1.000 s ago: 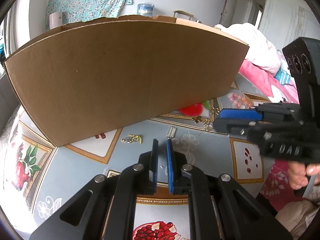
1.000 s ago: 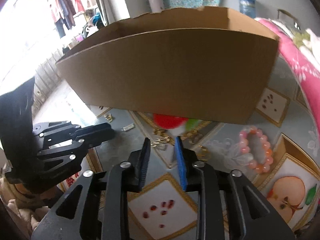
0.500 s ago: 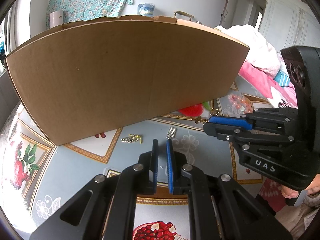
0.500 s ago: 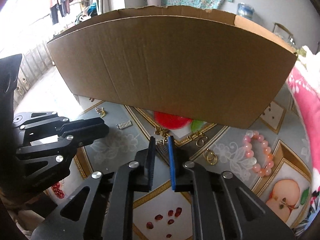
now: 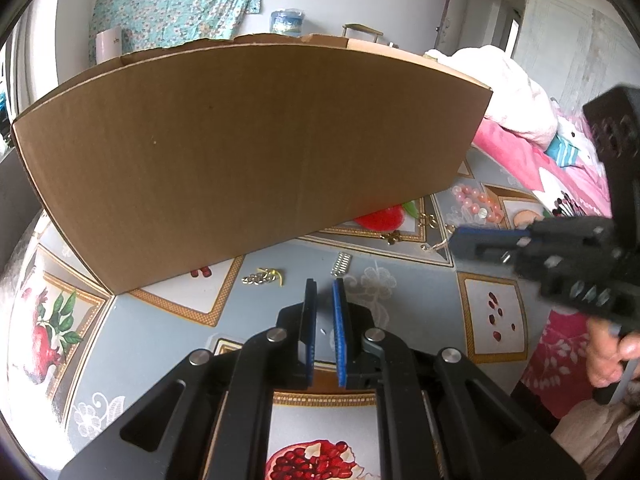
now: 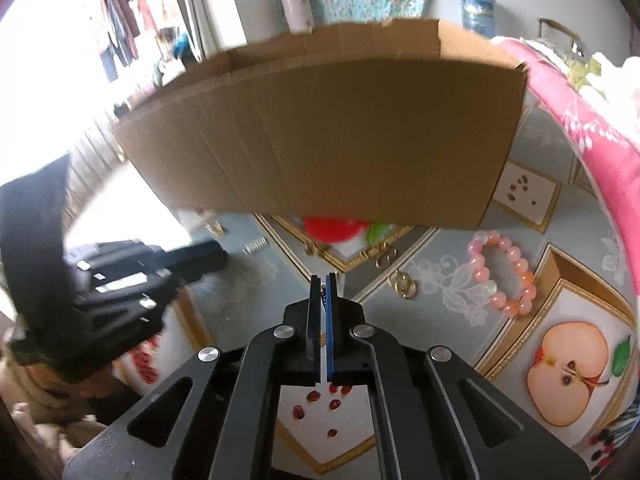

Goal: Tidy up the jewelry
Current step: 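Lift both closed tools and carry the trinkets over the box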

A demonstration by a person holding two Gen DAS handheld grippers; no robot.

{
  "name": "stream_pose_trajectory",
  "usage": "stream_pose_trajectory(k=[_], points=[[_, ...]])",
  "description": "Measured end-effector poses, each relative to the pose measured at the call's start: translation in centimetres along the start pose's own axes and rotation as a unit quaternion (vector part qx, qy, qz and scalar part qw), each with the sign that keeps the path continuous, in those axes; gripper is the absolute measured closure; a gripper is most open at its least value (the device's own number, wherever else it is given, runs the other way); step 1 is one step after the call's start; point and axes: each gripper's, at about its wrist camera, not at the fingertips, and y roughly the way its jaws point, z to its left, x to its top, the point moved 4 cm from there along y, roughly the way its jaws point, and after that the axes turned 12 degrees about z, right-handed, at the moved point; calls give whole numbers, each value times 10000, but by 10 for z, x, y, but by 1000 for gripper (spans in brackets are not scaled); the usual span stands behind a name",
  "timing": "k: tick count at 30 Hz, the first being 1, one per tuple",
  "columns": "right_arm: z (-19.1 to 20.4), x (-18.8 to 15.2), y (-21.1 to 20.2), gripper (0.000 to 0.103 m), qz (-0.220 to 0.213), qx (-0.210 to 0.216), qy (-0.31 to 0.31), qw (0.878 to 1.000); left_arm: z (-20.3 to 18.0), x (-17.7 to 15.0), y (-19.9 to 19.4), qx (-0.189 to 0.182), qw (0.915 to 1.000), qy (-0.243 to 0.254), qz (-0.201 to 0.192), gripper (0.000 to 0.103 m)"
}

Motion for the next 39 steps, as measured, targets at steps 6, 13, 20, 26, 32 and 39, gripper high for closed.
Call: stream_pose_trajectory(k=[6,13,20,26,32,39], points=[[-17,-3,-15,103,-128,369,194,9990,-7,4,0,-1,10000,75,65,76],[-20,-8,-1,103,-27,649,321,9974,-15,21,9,329,9990,258,155,70],[-30,-13,-6,103,-126,859,364,9956,-18,28,18,572,9957,522,513,79],[-41,-19,-9,103,-166,1066,489,9930,-24,31,18,566,9938,648,709,92],[-50,-23,-19,103,-278,1149,542,9915,-22,32,21,595,9945,539,671,99],[-52,-19,-30,103,-361,1172,531,9910,-17,28,14,305,9978,313,508,99]])
